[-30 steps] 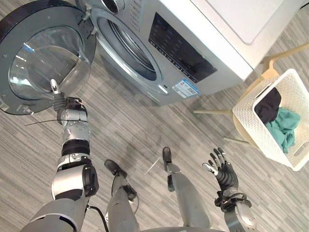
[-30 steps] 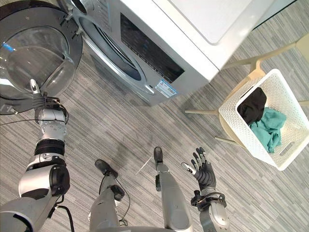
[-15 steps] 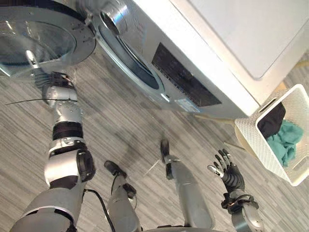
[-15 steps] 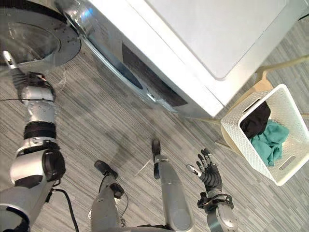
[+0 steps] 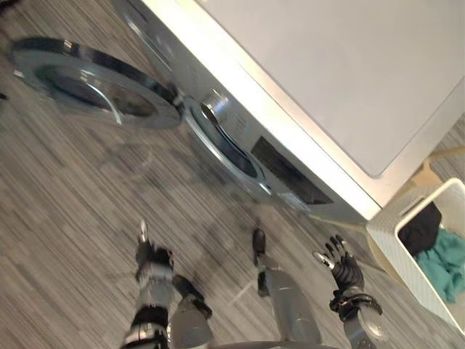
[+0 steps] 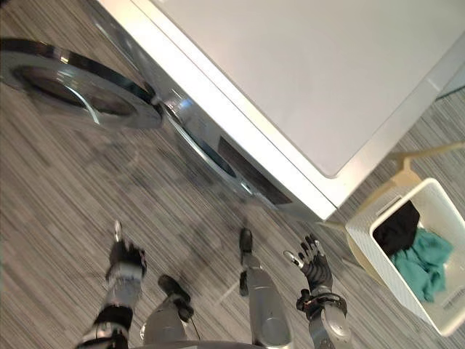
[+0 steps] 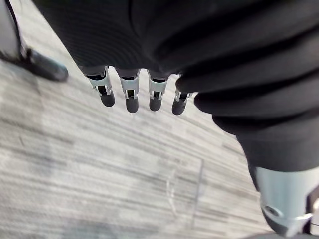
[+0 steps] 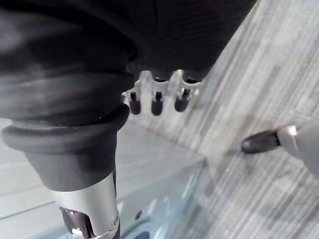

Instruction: Pick up the laundry basket with both hands and put the clothes into the washing machine.

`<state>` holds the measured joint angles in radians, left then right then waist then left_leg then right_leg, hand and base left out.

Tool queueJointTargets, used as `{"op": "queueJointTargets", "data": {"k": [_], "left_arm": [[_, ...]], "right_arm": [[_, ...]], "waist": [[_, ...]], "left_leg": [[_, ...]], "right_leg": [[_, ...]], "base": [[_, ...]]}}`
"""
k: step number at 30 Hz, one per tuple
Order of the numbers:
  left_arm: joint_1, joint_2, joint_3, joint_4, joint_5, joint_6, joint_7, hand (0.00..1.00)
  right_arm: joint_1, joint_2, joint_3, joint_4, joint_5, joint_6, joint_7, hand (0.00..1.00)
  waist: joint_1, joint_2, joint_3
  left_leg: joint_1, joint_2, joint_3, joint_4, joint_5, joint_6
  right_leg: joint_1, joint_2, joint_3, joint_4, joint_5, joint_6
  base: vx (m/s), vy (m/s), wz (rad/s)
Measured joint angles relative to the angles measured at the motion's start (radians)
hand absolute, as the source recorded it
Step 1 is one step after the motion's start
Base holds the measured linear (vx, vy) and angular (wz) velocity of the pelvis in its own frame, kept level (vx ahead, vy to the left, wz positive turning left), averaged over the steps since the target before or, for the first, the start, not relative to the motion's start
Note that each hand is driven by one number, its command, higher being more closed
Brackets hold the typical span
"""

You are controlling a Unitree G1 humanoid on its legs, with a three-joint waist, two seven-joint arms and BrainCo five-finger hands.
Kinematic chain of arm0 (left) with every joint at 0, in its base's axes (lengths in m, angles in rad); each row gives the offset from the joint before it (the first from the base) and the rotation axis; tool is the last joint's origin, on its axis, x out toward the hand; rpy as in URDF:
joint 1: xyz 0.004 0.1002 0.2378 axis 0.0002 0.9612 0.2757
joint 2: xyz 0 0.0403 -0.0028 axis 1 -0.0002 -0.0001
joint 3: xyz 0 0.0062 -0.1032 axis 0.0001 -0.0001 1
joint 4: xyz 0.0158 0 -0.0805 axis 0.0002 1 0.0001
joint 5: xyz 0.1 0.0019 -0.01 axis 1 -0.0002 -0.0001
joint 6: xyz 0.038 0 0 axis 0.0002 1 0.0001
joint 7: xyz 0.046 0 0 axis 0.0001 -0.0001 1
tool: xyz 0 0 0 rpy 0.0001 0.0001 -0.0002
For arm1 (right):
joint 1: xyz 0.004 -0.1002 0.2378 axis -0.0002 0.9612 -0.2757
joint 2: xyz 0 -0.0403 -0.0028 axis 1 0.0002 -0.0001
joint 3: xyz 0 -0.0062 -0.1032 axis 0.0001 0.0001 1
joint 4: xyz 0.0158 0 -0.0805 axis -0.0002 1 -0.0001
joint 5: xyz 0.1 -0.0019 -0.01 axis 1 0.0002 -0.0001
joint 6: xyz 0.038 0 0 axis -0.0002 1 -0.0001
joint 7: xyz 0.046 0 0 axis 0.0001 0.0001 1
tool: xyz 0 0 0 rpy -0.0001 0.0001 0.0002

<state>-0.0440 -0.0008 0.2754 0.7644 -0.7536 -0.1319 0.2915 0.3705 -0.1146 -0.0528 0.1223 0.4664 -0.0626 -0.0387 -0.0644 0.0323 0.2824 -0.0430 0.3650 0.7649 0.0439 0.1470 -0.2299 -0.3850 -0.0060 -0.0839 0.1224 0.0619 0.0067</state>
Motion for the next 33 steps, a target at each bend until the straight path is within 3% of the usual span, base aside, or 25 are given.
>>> {"op": "queueJointTargets", "data": {"k": [5, 10, 15, 18, 20, 26, 27, 29, 31, 32, 33], "left_arm": [[0.114, -0.054, 0.026, 0.207, 0.202, 0.087, -0.126, 0.0], [0.113, -0.054, 0.086, 0.237, 0.38, 0.122, -0.2, 0.0], [0.11, -0.056, 0.087, 0.262, 0.424, 0.129, -0.228, 0.0], [0.088, -0.056, 0.083, 0.262, 0.424, 0.128, -0.236, 0.0], [0.06, -0.054, 0.081, 0.262, 0.449, 0.127, -0.244, 0.0], [0.06, -0.016, 0.019, 0.262, 0.659, 0.129, -0.221, 0.0], [0.06, -0.012, 0.01, 0.262, 0.665, 0.129, -0.22, 0.0], [0.052, -0.007, 0.0, 0.262, 0.694, 0.129, -0.222, 0.0], [0.043, 0.005, 0.0, 0.261, 0.732, 0.132, -0.225, 0.0], [0.036, -0.008, 0.0, 0.261, 0.76, 0.138, -0.227, 0.0], [0.029, -0.015, -0.003, 0.259, 0.781, 0.142, -0.227, 0.0]], "right_arm": [[-0.052, 0.033, -0.113, 0.291, -0.046, 0.008, 0.008, 0.0], [-0.112, 0.076, -0.159, 0.486, -0.097, 0.027, 0.022, 0.0], [-0.167, 0.097, -0.294, 0.75, -0.127, 0.045, 0.019, 0.0], [-0.174, 0.093, -0.406, 0.833, -0.173, 0.072, 0.018, 0.0], [-0.169, 0.095, -0.49, 0.858, -0.203, 0.092, 0.016, 0.0], [-0.13, 0.17, -0.538, 0.778, -0.194, 0.099, -0.017, 0.0], [-0.125, 0.181, -0.538, 0.761, -0.188, 0.098, -0.018, 0.0], [-0.121, 0.198, -0.512, 0.741, -0.149, 0.086, -0.02, 0.0], [-0.113, 0.205, -0.495, 0.715, -0.137, 0.086, -0.023, 0.0], [-0.111, 0.204, -0.491, 0.697, -0.122, 0.074, -0.024, 0.0], [-0.122, 0.194, -0.489, 0.701, -0.118, 0.067, -0.027, 0.0]], "waist": [[-0.006, 0.04, -0.129], [-0.004, 0.031, -0.203], [-0.002, 0.021, -0.254], [-0.009, 0.031, -0.273], [-0.009, 0.041, -0.275], [-0.034, -0.018, -0.271], [-0.035, -0.019, -0.272], [-0.041, -0.044, -0.284], [-0.066, -0.07, -0.291], [-0.064, -0.057, -0.292], [-0.06, -0.022, -0.282]], "left_leg": [[0.063, -0.043, -0.071, 0.005, -0.001, 0.001], [0.125, -0.066, -0.09, -0.043, -0.022, 0.026], [0.16, -0.071, -0.136, -0.05, -0.075, 0.024], [0.162, -0.079, -0.171, -0.085, -0.104, 0.023], [0.161, -0.085, -0.188, -0.099, -0.156, 0.03], [0.197, -0.114, -0.102, -0.093, -0.178, 0.023], [0.196, -0.113, -0.084, -0.09, -0.18, 0.022], [0.176, -0.092, -0.001, -0.055, -0.198, 0.0], [0.166, -0.083, 0.048, -0.019, -0.196, 0.001], [0.177, -0.034, 0.11, -0.011, -0.181, 0.008], [0.185, 0.031, 0.135, 0.029, -0.174, 0.006]], "right_leg": [[0.094, -0.048, -0.019, 0.0, -0.037, 0.022], [0.156, -0.062, -0.051, -0.006, -0.039, 0.026], [0.216, -0.069, -0.06, -0.035, -0.038, 0.043], [0.226, -0.074, -0.088, -0.054, -0.024, 0.068], [0.227, -0.076, -0.099, -0.063, -0.004, 0.077], [0.205, -0.079, -0.013, -0.088, 0.048, 0.073], [0.195, -0.073, 0.007, -0.087, 0.053, 0.073], [0.14, -0.04, 0.086, -0.1, 0.09, 0.079], [0.124, -0.012, 0.125, -0.143, 0.112, 0.115], [0.132, 0.002, 0.068, -0.184, 0.031, 0.161], [0.099, 0.019, 0.001, -0.079, 0.006, 0.087]], "base": [[0.03, 0.11, 0.19], [-0.05, 0.073, 0.16], [-0.1, 0.039, 0.17], [-0.18, 0.032, 0.3], [-0.19, 0.052, 0.11], [-0.15, 0.029, -0.37], [-0.11, -0.014, -0.96], [-0.11, -0.05, -1.07], [-0.08, -0.079, -0.98], [-0.05, -0.114, -1.19], [0.06, -0.127, -1.03]]}}
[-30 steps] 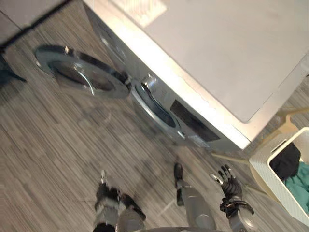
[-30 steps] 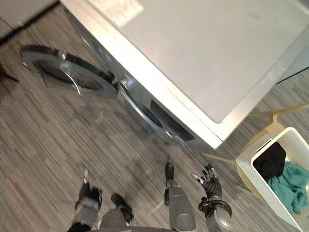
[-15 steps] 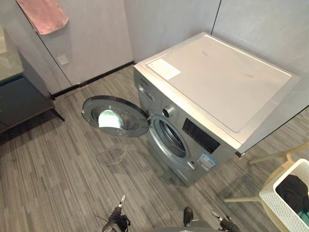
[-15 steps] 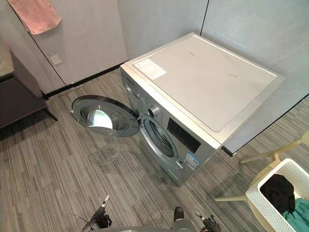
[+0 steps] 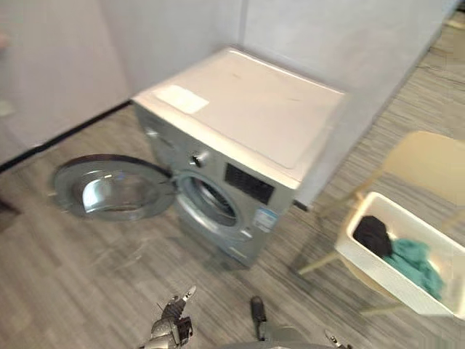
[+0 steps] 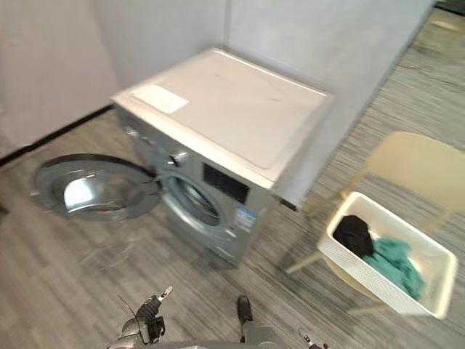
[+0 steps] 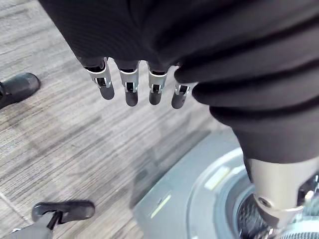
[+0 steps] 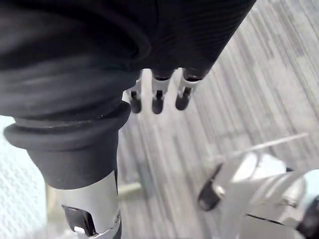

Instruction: Pick up the laundry basket with both hands and put the clothes into the washing machine.

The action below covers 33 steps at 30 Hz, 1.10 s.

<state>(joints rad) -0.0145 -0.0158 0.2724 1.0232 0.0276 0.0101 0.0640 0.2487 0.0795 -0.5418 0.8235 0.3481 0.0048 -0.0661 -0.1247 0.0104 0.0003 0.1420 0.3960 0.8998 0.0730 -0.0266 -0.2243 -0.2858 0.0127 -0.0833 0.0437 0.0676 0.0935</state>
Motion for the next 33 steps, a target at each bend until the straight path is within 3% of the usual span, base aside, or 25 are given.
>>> {"op": "queueJointTargets", "data": {"k": [1, 2, 3, 4, 5, 6, 8, 9, 10, 12, 13, 14, 15, 18, 21, 22, 23, 24, 25, 26, 27, 29, 30, 32, 33], "left_arm": [[-0.01, 0.003, 0.0, -0.002, 0.018, 0.004, 0.001, 0.0], [-0.014, 0.008, -0.006, -0.004, 0.026, 0.005, 0.001, 0.0], [-0.012, 0.033, -0.033, 0.003, 0.028, 0.006, 0.001, 0.0], [-0.035, 0.024, -0.048, 0.014, 0.022, 0.003, 0.001, 0.0], [-0.049, 0.01, -0.06, 0.015, 0.021, -0.006, 0.004, 0.0], [-0.068, 0.035, -0.125, 0.024, 0.008, -0.013, 0.005, 0.0], [-0.06, 0.076, -0.151, 0.03, -0.021, -0.014, 0.007, 0.0], [-0.049, 0.099, -0.139, 0.032, -0.035, -0.014, 0.015, 0.0], [-0.044, 0.125, -0.101, 0.049, -0.063, -0.014, 0.027, 0.0], [-0.024, 0.131, -0.05, 0.079, -0.098, -0.013, 0.038, 0.0], [0.0, 0.132, -0.025, 0.097, -0.109, -0.008, 0.048, 0.0], [0.012, 0.125, -0.022, 0.107, -0.114, -0.006, 0.049, 0.0], [0.027, 0.099, -0.008, 0.119, -0.112, 0.005, 0.047, 0.0], [0.071, 0.068, 0.06, 0.109, -0.101, 0.01, 0.047, 0.0], [0.111, 0.083, 0.121, 0.079, -0.091, 0.001, 0.053, 0.0], [0.116, 0.094, 0.125, 0.064, -0.091, -0.007, 0.053, 0.0], [0.098, 0.097, 0.123, 0.067, -0.093, -0.011, 0.051, 0.0], [0.09, 0.09, 0.122, 0.066, -0.093, -0.012, 0.051, 0.0], [0.077, 0.06, 0.106, 0.065, -0.095, -0.015, 0.051, 0.0], [0.074, 0.036, 0.077, 0.065, -0.1, -0.016, 0.05, 0.0], [0.075, 0.03, 0.059, 0.065, -0.1, -0.017, 0.049, 0.0], [0.074, 0.042, 0.036, 0.057, -0.1, -0.016, 0.05, 0.0], [0.074, 0.041, 0.044, 0.04, -0.1, -0.017, 0.05, 0.0], [0.075, 0.043, 0.067, 0.043, -0.108, -0.016, 0.048, 0.0], [0.073, 0.043, 0.071, 0.043, -0.107, -0.016, 0.049, 0.0]], "right_arm": [[0.005, -0.001, 0.006, 0.021, 0.004, 0.002, 0.001, 0.0], [0.013, 0.008, 0.016, 0.034, 0.004, 0.005, 0.002, 0.0], [0.015, 0.007, 0.056, 0.057, 0.003, -0.002, 0.0, 0.0], [-0.02, 0.0, 0.049, 0.061, -0.002, -0.009, -0.003, 0.0], [-0.05, -0.027, 0.032, 0.078, -0.005, -0.011, -0.007, 0.0], [-0.089, -0.031, 0.024, 0.156, -0.008, 0.005, -0.022, 0.0], [-0.115, -0.02, 0.02, 0.22, -0.041, 0.03, -0.024, 0.0], [-0.123, -0.021, 0.01, 0.219, -0.046, 0.039, -0.024, 0.0], [-0.128, -0.027, 0.011, 0.221, -0.059, 0.043, -0.027, 0.0], [-0.149, -0.049, 0.044, 0.22, -0.075, 0.039, -0.026, 0.0], [-0.161, -0.06, 0.066, 0.21, -0.075, 0.04, -0.025, 0.0], [-0.163, -0.064, 0.082, 0.204, -0.075, 0.038, -0.024, 0.0], [-0.164, -0.075, 0.092, 0.199, -0.077, 0.03, -0.021, 0.0], [-0.159, -0.091, 0.109, 0.164, -0.085, 0.002, -0.016, 0.0], [-0.126, -0.092, 0.141, 0.149, -0.1, -0.002, -0.003, 0.0], [-0.11, -0.1, 0.158, 0.141, -0.118, -0.002, -0.001, 0.0], [-0.11, -0.111, 0.168, 0.134, -0.127, -0.003, 0.0, 0.0], [-0.112, -0.126, 0.168, 0.134, -0.128, -0.003, -0.001, 0.0], [-0.122, -0.155, 0.166, 0.135, -0.13, -0.005, 0.0, 0.0], [-0.128, -0.175, 0.165, 0.134, -0.14, -0.005, 0.0, 0.0], [-0.127, -0.186, 0.165, 0.134, -0.15, -0.004, 0.001, 0.0], [-0.119, -0.143, 0.191, 0.134, -0.163, 0.004, 0.005, 0.0], [-0.123, -0.133, 0.194, 0.13, -0.163, 0.003, 0.006, 0.0], [-0.134, -0.128, 0.195, 0.132, -0.164, 0.002, 0.002, 0.0], [-0.138, -0.125, 0.196, 0.132, -0.167, 0.002, 0.002, 0.0]], "waist": [[-0.004, -0.017, -0.001], [-0.01, -0.052, -0.007], [-0.001, -0.089, -0.01], [0.01, -0.095, -0.015], [0.018, -0.063, 0.003], [0.009, -0.085, 0.005], [0.01, -0.082, 0.004], [0.02, -0.082, 0.003], [0.027, -0.084, -0.002], [0.035, -0.057, 0.008], [0.034, -0.06, 0.015], [0.033, -0.072, 0.022], [0.03, -0.058, 0.024], [0.031, -0.007, 0.034], [0.031, -0.029, 0.036], [0.034, -0.043, 0.051], [0.039, -0.059, 0.071], [0.046, -0.054, 0.081], [0.059, -0.024, 0.124], [0.061, 0.015, 0.154], [0.062, 0.041, 0.163], [0.078, 0.05, 0.158], [0.087, 0.026, 0.151], [0.115, 0.009, 0.154], [0.116, 0.004, 0.151]], "left_leg": [[-0.007, 0.044, 0.004, 0.088, -0.002, -0.003], [-0.011, 0.07, -0.005, 0.168, -0.004, -0.004], [-0.059, 0.049, -0.066, 0.257, -0.111, 0.0], [-0.143, -0.067, -0.163, 0.174, -0.145, 0.116], [-0.173, -0.065, -0.152, 0.149, -0.103, 0.135], [-0.141, -0.086, -0.145, 0.135, -0.078, 0.102], [-0.143, -0.069, -0.133, 0.156, -0.058, 0.083], [-0.143, -0.058, -0.117, 0.168, -0.05, 0.07], [-0.143, -0.026, -0.11, 0.175, -0.027, 0.045], [-0.144, 0.028, -0.1, 0.22, 0.012, 0.037], [-0.148, 0.067, -0.106, 0.305, 0.041, 0.061], [-0.154, 0.075, -0.118, 0.313, 0.013, 0.036], [-0.147, 0.07, -0.152, 0.27, -0.01, 0.016], [-0.092, 0.123, -0.162, 0.231, 0.004, 0.054], [-0.083, 0.227, -0.178, 0.43, 0.017, 0.078], [-0.14, 0.226, -0.324, 0.556, 0.076, 0.162], [-0.213, 0.151, -0.517, 0.656, -0.037, 0.143], [-0.234, 0.088, -0.587, 0.675, -0.121, 0.124], [-0.249, -0.042, -0.666, 0.66, -0.229, 0.101], [-0.254, -0.139, -0.693, 0.552, -0.252, 0.11], [-0.25, -0.17, -0.68, 0.482, -0.275, 0.151], [-0.226, -0.205, -0.653, 0.417, -0.319, 0.146], [-0.225, -0.218, -0.654, 0.412, -0.321, 0.142], [-0.216, -0.287, -0.784, 0.413, -0.309, 0.164], [-0.206, -0.29, -0.775, 0.399, -0.308, 0.165]], "right_leg": [[-0.034, -0.022, -0.041, 0.187, 0.051, -0.114], [-0.03, -0.013, -0.052, 0.227, 0.041, -0.118], [-0.014, -0.026, -0.071, 0.205, 0.058, -0.149], [0.043, -0.043, -0.001, 0.092, 0.074, -0.099], [0.014, -0.053, -0.027, 0.235, -0.046, -0.17], [-0.035, -0.177, -0.085, 0.512, -0.172, -0.134], [0.004, -0.266, -0.108, 0.55, -0.173, -0.107], [0.047, -0.283, -0.102, 0.449, -0.144, -0.058], [0.126, -0.246, -0.123, 0.293, -0.174, 0.029], [0.181, -0.186, -0.133, 0.159, -0.173, 0.028], [0.221, -0.168, -0.119, 0.11, -0.173, 0.027], [0.239, -0.164, -0.102, 0.096, -0.17, 0.023], [0.265, -0.149, -0.096, 0.084, -0.161, 0.009], [0.33, -0.053, -0.071, 0.05, -0.164, 0.004], [0.375, -0.007, -0.003, 0.036, -0.174, -0.014], [0.399, -0.021, 0.035, 0.039, -0.181, -0.028], [0.41, -0.049, 0.074, 0.041, -0.184, -0.031], [0.411, -0.07, 0.096, 0.044, -0.184, -0.031], [0.42, -0.094, 0.15, 0.05, -0.184, -0.031], [0.421, -0.1, 0.181, 0.066, -0.186, -0.026], [0.416, -0.09, 0.189, 0.078, -0.191, -0.019], [0.36, -0.104, 0.19, 0.12, -0.212, 0.014], [0.331, -0.109, 0.188, 0.138, -0.21, 0.01], [0.318, -0.124, 0.23, 0.131, -0.208, 0.009], [0.324, -0.127, 0.24, 0.127, -0.207, 0.011]], "base": [[0.12, -0.111, -0.71], [0.1, -0.21, -0.71], [0.01, -0.166, -0.82], [-0.02, -0.078, -0.93], [0.03, 0.075, -0.66], [0.1, 0.043, -0.29], [0.12, -0.097, -0.26], [0.11, -0.335, -0.57], [0.08, -0.297, -0.63], [0.11, -0.35, -0.7], [0.1, -0.336, -0.63], [0.05, -0.176, -0.46], [0.02, -0.082, -0.39], [0.06, -0.111, -0.6], [0.1, -0.154, -0.8], [0.04, -0.026, -0.91], [0.02, 0.045, -0.97], [0.01, 0.231, -1.11], [0.0, 0.342, -1.14], [0.0, 0.375, -1.08], [0.01, 0.349, -0.74], [0.03, 0.24, -0.48], [0.07, 0.137, -0.41], [0.13, 0.126, -0.59], [0.11, 0.072, -0.59]]}}
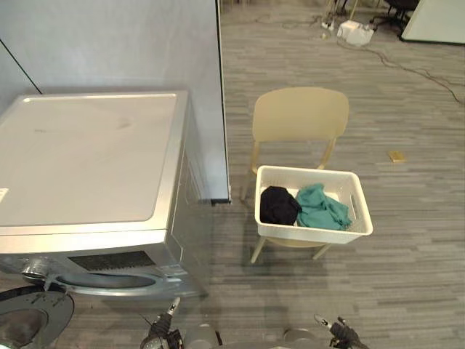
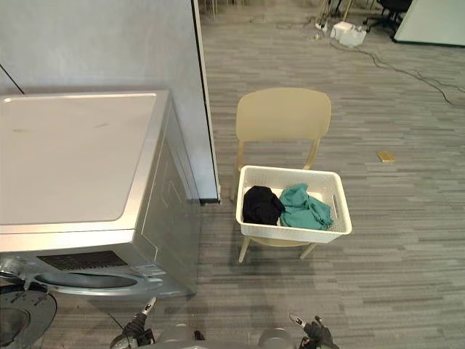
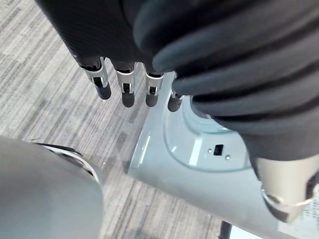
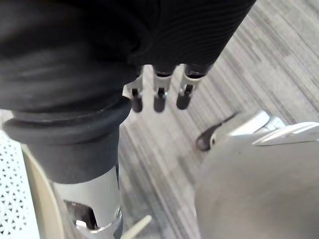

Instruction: Pick up the laundry basket with both hands and put the clothes into the washing machine.

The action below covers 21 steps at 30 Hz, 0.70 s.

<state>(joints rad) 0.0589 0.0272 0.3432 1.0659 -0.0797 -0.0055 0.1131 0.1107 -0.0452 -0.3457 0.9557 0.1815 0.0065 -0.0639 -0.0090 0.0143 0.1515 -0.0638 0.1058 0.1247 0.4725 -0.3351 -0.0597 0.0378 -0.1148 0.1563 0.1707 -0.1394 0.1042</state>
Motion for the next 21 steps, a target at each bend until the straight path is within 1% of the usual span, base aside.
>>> {"op": "queueJointTargets", "data": {"k": [1, 3, 5, 6, 7, 8, 9, 10, 11, 12, 13, 14, 15, 16, 17, 18, 19, 20, 21], "left_arm": [[0.007, 0.0, 0.002, 0.0, 0.001, 0.001, 0.0, 0.0], [0.006, -0.009, 0.002, -0.001, 0.002, 0.001, -0.001, 0.0], [-0.005, -0.022, 0.002, -0.001, 0.004, 0.001, -0.002, 0.0], [-0.008, -0.021, 0.0, -0.001, 0.005, 0.002, -0.002, 0.0], [-0.013, -0.021, -0.003, -0.006, 0.006, 0.002, -0.002, 0.0], [-0.015, -0.005, -0.012, -0.014, 0.008, 0.002, -0.002, 0.0], [-0.019, -0.002, -0.016, -0.014, 0.008, 0.002, -0.001, 0.0], [-0.023, -0.006, -0.021, -0.02, 0.008, 0.003, -0.001, 0.0], [-0.025, -0.02, -0.021, -0.038, 0.008, 0.008, -0.001, 0.0], [-0.027, -0.026, -0.021, -0.04, 0.008, 0.011, 0.0, 0.0], [-0.031, -0.029, -0.021, -0.041, 0.008, 0.012, -0.001, 0.0], [-0.028, -0.029, -0.021, -0.04, 0.008, 0.015, -0.001, 0.0], [-0.024, -0.029, -0.021, -0.038, 0.009, 0.019, -0.001, 0.0], [-0.006, -0.027, -0.02, -0.036, 0.012, 0.022, 0.0, 0.0], [0.003, -0.025, -0.02, -0.036, 0.016, 0.02, -0.001, 0.0], [0.015, -0.005, -0.006, -0.036, 0.024, 0.018, -0.006, 0.0], [0.014, -0.006, 0.011, -0.033, 0.035, 0.019, -0.006, 0.0], [0.015, -0.031, 0.029, -0.03, 0.058, 0.019, -0.008, 0.0], [0.007, -0.061, 0.043, -0.033, 0.07, 0.018, -0.018, 0.0]], "right_arm": [[-0.007, 0.009, 0.01, -0.002, -0.013, 0.0, 0.003, 0.0], [-0.002, 0.027, 0.012, -0.011, -0.022, 0.0, 0.004, 0.0], [0.003, 0.036, 0.011, -0.021, -0.021, -0.001, 0.004, 0.0], [0.008, 0.041, 0.009, -0.038, -0.018, -0.002, 0.006, 0.0], [0.011, 0.043, 0.006, -0.058, -0.015, -0.005, 0.009, 0.0], [0.015, 0.043, 0.0, -0.067, -0.016, -0.005, 0.011, 0.0], [0.023, 0.042, -0.003, -0.067, -0.015, -0.004, 0.01, 0.0], [0.041, 0.039, -0.016, -0.067, -0.016, -0.003, 0.01, 0.0], [0.056, 0.038, -0.026, -0.066, -0.016, -0.001, 0.009, 0.0], [0.063, 0.04, -0.036, -0.065, -0.016, 0.002, 0.009, 0.0], [0.073, 0.042, -0.048, -0.057, -0.018, 0.004, 0.01, 0.0], [0.072, 0.042, -0.07, -0.044, -0.021, 0.005, 0.008, 0.0], [0.073, 0.04, -0.084, -0.036, -0.026, 0.006, 0.005, 0.0], [0.074, 0.039, -0.091, -0.029, -0.028, 0.012, 0.004, 0.0], [0.074, 0.039, -0.092, -0.028, -0.034, 0.017, 0.003, 0.0], [0.084, 0.048, -0.091, -0.009, -0.039, 0.024, 0.004, 0.0], [0.082, 0.046, -0.092, 0.013, -0.044, 0.025, 0.005, 0.0], [0.074, 0.037, -0.111, 0.044, -0.06, 0.026, 0.007, 0.0], [0.077, 0.025, -0.115, 0.054, -0.073, 0.027, 0.006, 0.0]], "waist": [[-0.001, -0.006, -0.004], [0.0, -0.008, -0.015], [0.0, -0.001, -0.016], [0.0, -0.003, -0.016], [-0.001, -0.019, -0.006], [-0.008, -0.045, 0.008], [-0.009, -0.05, 0.008], [-0.009, -0.043, 0.006], [-0.009, -0.028, 0.0], [-0.009, -0.028, -0.001], [-0.003, -0.03, 0.0], [-0.001, -0.028, -0.002], [-0.003, -0.024, -0.002], [-0.003, -0.019, -0.006], [-0.003, -0.022, -0.008], [-0.002, -0.062, -0.028], [-0.004, -0.068, -0.039], [-0.006, -0.026, -0.054], [-0.009, -0.008, -0.062]], "left_leg": [[0.029, -0.002, 0.028, -0.033, 0.006, 0.009], [0.064, -0.002, 0.052, -0.073, 0.007, 0.011], [0.111, 0.001, 0.078, -0.131, 0.008, 0.013], [0.123, 0.0, 0.097, -0.157, 0.014, 0.018], [0.143, -0.006, 0.134, -0.167, 0.015, 0.019], [0.176, -0.022, 0.15, -0.152, 0.011, 0.023], [0.186, -0.023, 0.15, -0.145, 0.011, 0.023], [0.201, -0.017, 0.147, -0.142, 0.011, 0.023], [0.215, 0.002, 0.143, -0.151, 0.012, 0.023], [0.217, 0.009, 0.144, -0.157, 0.012, 0.022], [0.216, 0.016, 0.145, -0.161, 0.012, 0.021], [0.229, 0.025, 0.149, -0.178, 0.02, 0.007], [0.243, 0.033, 0.153, -0.194, 0.025, -0.002], [0.268, 0.056, 0.165, -0.22, 0.037, -0.023], [0.282, 0.064, 0.173, -0.23, 0.043, -0.034], [0.302, 0.065, 0.175, -0.25, 0.054, -0.055], [0.315, 0.071, 0.17, -0.259, 0.056, -0.061], [0.327, 0.123, 0.155, -0.274, 0.078, -0.094], [0.329, 0.141, 0.147, -0.286, 0.11, -0.106]], "right_leg": [[0.003, -0.006, 0.012, 0.002, 0.005, 0.001], [-0.001, -0.007, 0.009, 0.019, 0.005, 0.001], [-0.056, 0.004, 0.001, 0.128, 0.002, 0.005], [-0.13, 0.01, 0.003, 0.257, -0.008, 0.02], [-0.228, 0.009, 0.009, 0.449, -0.007, 0.025], [-0.298, -0.001, 0.011, 0.623, 0.024, 0.061], [-0.312, -0.004, 0.007, 0.667, 0.044, 0.064], [-0.324, -0.006, 0.004, 0.697, 0.067, 0.057], [-0.324, -0.01, -0.021, 0.707, 0.066, 0.045], [-0.325, -0.018, -0.037, 0.712, 0.049, 0.024], [-0.341, -0.063, -0.07, 0.711, -0.005, -0.021], [-0.346, -0.116, -0.099, 0.659, -0.034, -0.029], [-0.341, -0.132, -0.109, 0.612, -0.036, -0.028], [-0.328, -0.145, -0.118, 0.485, -0.03, -0.024], [-0.315, -0.147, -0.126, 0.408, -0.014, -0.02], [-0.277, -0.16, -0.124, 0.232, 0.123, 0.013], [-0.254, -0.155, -0.13, 0.225, 0.083, 0.088], [-0.237, -0.111, -0.156, 0.221, 0.061, 0.084], [-0.236, -0.096, -0.179, 0.231, 0.044, 0.068]], "base": [[0.07, 0.021, -0.31], [0.08, 0.005, -0.33], [0.06, -0.011, -0.46], [0.0, -0.027, -0.64], [0.01, -0.053, -0.67], [0.02, -0.059, -0.46], [0.06, -0.045, -0.17], [0.13, -0.068, 0.07], [0.14, -0.079, 0.1], [0.15, -0.115, 0.12], [0.1, -0.135, 0.0], [0.1, -0.16, -0.08], [0.13, -0.229, -0.32], [0.12, -0.228, -0.34], [0.2, -0.423, -0.43], [0.18, -0.411, -0.25], [0.22, -0.49, -0.17], [0.17, -0.4, 0.07], [0.19, -0.464, 0.18]]}}
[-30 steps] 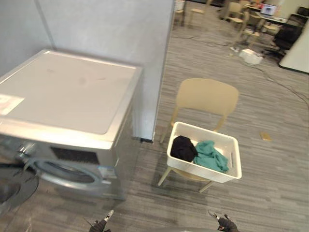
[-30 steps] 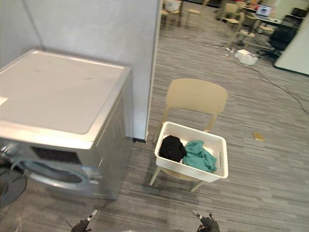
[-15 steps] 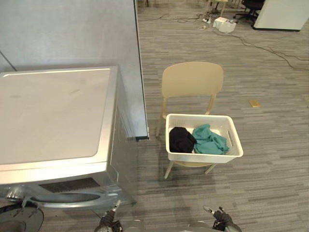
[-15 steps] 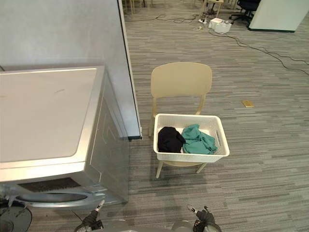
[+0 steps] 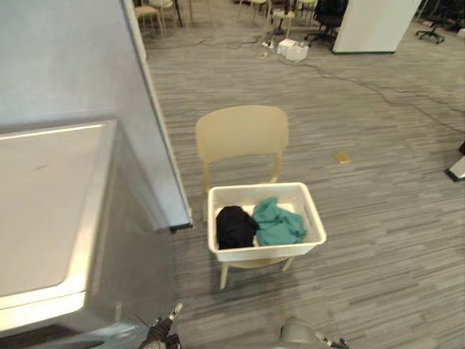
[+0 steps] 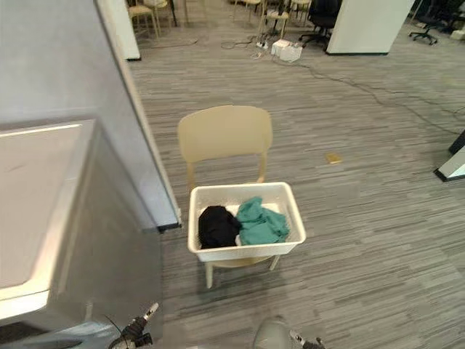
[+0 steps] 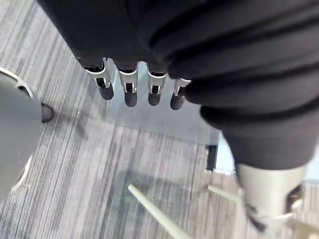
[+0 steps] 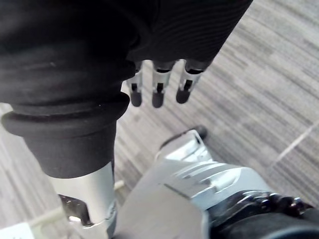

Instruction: Pick up the laundry basket with both hands and put the clothes into the washing machine.

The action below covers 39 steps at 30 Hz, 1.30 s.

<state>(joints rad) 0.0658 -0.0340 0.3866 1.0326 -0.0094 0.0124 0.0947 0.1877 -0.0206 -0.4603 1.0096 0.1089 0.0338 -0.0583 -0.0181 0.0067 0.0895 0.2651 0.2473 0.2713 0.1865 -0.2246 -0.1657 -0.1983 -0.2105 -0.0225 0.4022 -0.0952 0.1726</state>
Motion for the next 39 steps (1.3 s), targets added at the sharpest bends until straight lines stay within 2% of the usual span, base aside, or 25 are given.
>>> {"op": "queueJointTargets", "data": {"k": [1, 2, 3, 5, 6, 7, 8, 9, 10, 11, 12, 14, 15, 16, 17, 18, 19, 22, 26, 27, 29, 33, 37, 39], "left_arm": [[-0.007, -0.021, 0.01, -0.006, 0.015, -0.005, -0.004, 0.0], [-0.006, -0.026, 0.01, -0.006, 0.02, -0.008, -0.005, 0.0], [-0.002, -0.035, 0.015, -0.006, 0.019, -0.009, -0.005, 0.0], [0.002, -0.038, 0.017, -0.009, 0.017, -0.011, -0.005, 0.0], [0.004, -0.032, 0.016, -0.014, 0.016, -0.011, -0.005, 0.0], [0.004, -0.023, 0.016, -0.028, 0.017, -0.011, -0.004, 0.0], [0.007, -0.02, 0.016, -0.034, 0.017, -0.011, -0.004, 0.0], [0.013, -0.016, 0.017, -0.042, 0.016, -0.01, -0.004, 0.0], [0.025, -0.006, 0.014, -0.044, 0.016, -0.011, -0.002, 0.0], [0.032, -0.001, 0.007, -0.041, 0.016, -0.009, -0.002, 0.0], [0.032, 0.004, 0.003, -0.041, 0.017, -0.009, -0.002, 0.0], [0.038, 0.009, -0.003, -0.042, 0.017, -0.011, -0.001, 0.0], [0.041, 0.009, -0.008, -0.041, 0.017, -0.012, 0.0, 0.0], [0.047, 0.012, -0.027, -0.04, 0.016, -0.012, 0.003, 0.0], [0.054, 0.022, -0.05, -0.018, 0.019, -0.018, 0.003, 0.0], [0.05, 0.022, -0.058, -0.004, 0.019, -0.018, 0.005, 0.0], [0.046, 0.031, -0.065, -0.002, 0.025, -0.016, 0.013, 0.0], [0.037, 0.044, -0.066, -0.002, 0.032, -0.016, 0.018, 0.0], [0.04, 0.05, -0.092, 0.0, 0.07, -0.017, 0.02, 0.0], [0.039, 0.051, -0.122, 0.0, 0.072, -0.017, 0.02, 0.0], [0.035, 0.049, -0.166, 0.0, 0.072, -0.017, 0.019, 0.0], [0.031, 0.05, -0.237, 0.001, 0.092, -0.018, 0.017, 0.0], [0.012, 0.075, -0.322, -0.002, 0.099, -0.02, 0.014, 0.0], [-0.004, 0.088, -0.349, -0.003, 0.1, -0.02, 0.013, 0.0]], "right_arm": [[0.0, -0.008, -0.005, 0.007, -0.002, 0.012, 0.0, 0.0], [0.0, -0.011, -0.005, 0.007, -0.002, 0.013, 0.0, 0.0], [0.001, -0.019, -0.005, 0.007, -0.002, 0.013, 0.0, 0.0], [0.001, -0.018, -0.004, 0.007, -0.002, 0.013, 0.0, 0.0], [-0.004, -0.016, -0.005, 0.007, -0.002, 0.012, 0.002, 0.0], [-0.007, -0.017, 0.007, 0.004, 0.001, 0.012, 0.005, 0.0], [-0.014, -0.017, 0.016, -0.002, -0.001, 0.011, 0.005, 0.0], [-0.017, -0.018, 0.029, -0.015, 0.005, 0.01, 0.005, 0.0], [-0.023, -0.017, 0.039, -0.034, 0.013, 0.009, 0.002, 0.0], [-0.027, -0.02, 0.05, -0.061, 0.023, 0.007, -0.001, 0.0], [-0.026, -0.019, 0.062, -0.117, 0.042, 0.007, -0.007, 0.0], [-0.026, -0.017, 0.103, -0.234, 0.047, 0.008, -0.018, 0.0], [-0.028, -0.018, 0.131, -0.31, 0.047, 0.007, -0.026, 0.0], [-0.037, -0.02, 0.151, -0.382, 0.047, 0.003, -0.026, 0.0], [-0.049, -0.027, 0.172, -0.495, 0.047, -0.012, -0.025, 0.0], [-0.049, -0.023, 0.188, -0.546, 0.046, -0.015, -0.025, 0.0], [-0.046, -0.018, 0.217, -0.667, 0.044, -0.023, -0.024, 0.0], [-0.039, -0.005, 0.243, -0.906, 0.046, -0.075, -0.017, 0.0], [-0.003, -0.006, 0.273, -1.043, 0.046, -0.133, 0.006, 0.0], [0.0, -0.006, 0.274, -1.043, 0.046, -0.138, 0.012, 0.0], [0.0, -0.017, 0.277, -1.041, 0.045, -0.138, 0.018, 0.0], [-0.011, -0.09, 0.332, -1.001, 0.004, -0.136, 0.02, 0.0], [-0.131, -0.195, 0.41, -0.82, -0.033, -0.129, 0.025, 0.0], [-0.209, -0.249, 0.445, -0.745, -0.045, -0.107, 0.04, 0.0]], "waist": [[0.0, 0.009, -0.005], [-0.002, 0.011, -0.007], [-0.009, 0.023, -0.015], [-0.014, 0.028, -0.018], [-0.015, 0.027, -0.018], [-0.018, 0.021, -0.018], [-0.015, 0.02, -0.017], [-0.013, 0.018, -0.016], [-0.006, 0.013, -0.017], [-0.004, 0.014, -0.016], [-0.005, 0.014, -0.015], [-0.006, 0.009, -0.012], [-0.005, 0.007, -0.01], [-0.005, 0.009, -0.009], [0.002, 0.021, -0.01], [0.0, 0.036, -0.009], [-0.006, 0.009, -0.015], [0.0, 0.002, -0.003], [-0.012, 0.014, -0.003], [-0.016, 0.01, -0.009], [-0.018, 0.031, -0.005], [-0.019, 0.044, -0.006], [-0.016, 0.03, 0.002], [-0.007, 0.029, 0.011]], "left_leg": [[0.001, 0.014, -0.007, -0.004, 0.052, -0.012], [0.001, 0.021, -0.016, -0.002, 0.072, -0.015], [-0.006, 0.048, -0.04, 0.017, 0.098, -0.021], [-0.045, 0.094, -0.094, 0.098, 0.121, -0.005], [-0.096, 0.124, -0.129, 0.187, 0.142, 0.027], [-0.162, 0.146, -0.155, 0.306, 0.183, 0.089], [-0.195, 0.158, -0.16, 0.362, 0.213, 0.124], [-0.236, 0.174, -0.161, 0.429, 0.272, 0.141], [-0.266, 0.18, -0.158, 0.49, 0.344, 0.144], [-0.285, 0.176, -0.142, 0.521, 0.35, 0.135], [-0.315, 0.166, -0.092, 0.562, 0.316, 0.155], [-0.342, 0.119, -0.028, 0.588, 0.146, 0.124], [-0.343, 0.066, -0.011, 0.544, 0.095, 0.093], [-0.328, 0.01, -0.002, 0.433, 0.069, 0.069], [-0.256, -0.035, 0.05, 0.217, 0.052, 0.08], [-0.225, -0.056, 0.05, 0.159, 0.047, 0.075], [-0.203, -0.079, 0.052, 0.091, 0.041, 0.084], [-0.213, -0.116, 0.038, 0.066, 0.046, 0.092], [-0.161, -0.139, 0.011, 0.009, 0.057, 0.1], [-0.155, -0.142, 0.002, -0.01, 0.067, 0.097], [-0.16, -0.141, -0.005, -0.034, 0.078, 0.092], [-0.17, -0.128, -0.02, -0.076, 0.098, 0.075], [-0.203, -0.118, -0.043, -0.117, 0.135, 0.066], [-0.232, -0.112, -0.061, -0.114, 0.145, 0.068]], "right_leg": [[0.003, 0.008, -0.016, 0.026, -0.027, -0.013], [0.007, 0.015, -0.027, 0.037, -0.038, -0.025], [0.029, 0.027, -0.06, 0.044, -0.062, -0.043], [0.074, 0.053, -0.107, 0.04, -0.092, -0.064], [0.107, 0.073, -0.128, 0.022, -0.102, -0.076], [0.127, 0.087, -0.149, 0.003, -0.111, -0.08], [0.139, 0.093, -0.156, -0.005, -0.113, -0.084], [0.157, 0.1, -0.157, -0.02, -0.113, -0.093], [0.171, 0.1, -0.145, -0.035, -0.114, -0.107], [0.179, 0.099, -0.138, -0.046, -0.112, -0.112], [0.184, 0.089, -0.134, -0.056, -0.105, -0.126], [0.197, 0.065, -0.125, -0.086, -0.093, -0.125], [0.203, 0.05, -0.119, -0.098, -0.087, -0.118], [0.211, 0.039, -0.115, -0.104, -0.076, -0.099], [0.213, 0.041, -0.104, -0.099, -0.076, -0.08], [0.213, 0.043, -0.099, -0.106, -0.078, -0.074], [0.211, 0.034, -0.092, -0.131, -0.072, -0.065], [0.225, 0.014, -0.101, -0.172, -0.053, -0.054], [0.298, 0.005, -0.143, -0.238, -0.046, -0.041], [0.307, 0.006, -0.153, -0.251, -0.044, -0.039], [0.308, 0.014, -0.164, -0.269, -0.038, -0.039], [0.304, 0.034, -0.172, -0.296, -0.027, -0.048], [0.279, 0.053, -0.205, -0.318, -0.003, -0.06], [0.265, 0.059, -0.222, -0.319, 0.014, -0.066]], "base": [[0.14, -0.406, 0.26], [0.13, -0.398, 0.36], [0.09, -0.296, 0.52], [0.09, -0.32, 0.6], [0.05, -0.344, 0.5], [0.01, -0.267, 0.4], [-0.01, -0.195, 0.16], [0.02, -0.157, -0.12], [0.05, -0.123, -0.23], [0.1, -0.102, -0.25], [0.13, -0.03, -0.09], [0.13, 0.029, -0.01], [0.09, 0.115, -0.1], [0.11, 0.187, -0.23], [0.09, 0.186, -0.16], [0.08, 0.171, 0.03], [0.12, 0.167, 0.2], [0.09, 0.109, 0.17], [0.1, 0.033, 0.25], [0.07, -0.013, 0.22], [0.07, -0.038, 0.14], [0.06, -0.047, 0.09], [0.01, -0.052, 0.21], [0.0, -0.019, 0.28]]}}
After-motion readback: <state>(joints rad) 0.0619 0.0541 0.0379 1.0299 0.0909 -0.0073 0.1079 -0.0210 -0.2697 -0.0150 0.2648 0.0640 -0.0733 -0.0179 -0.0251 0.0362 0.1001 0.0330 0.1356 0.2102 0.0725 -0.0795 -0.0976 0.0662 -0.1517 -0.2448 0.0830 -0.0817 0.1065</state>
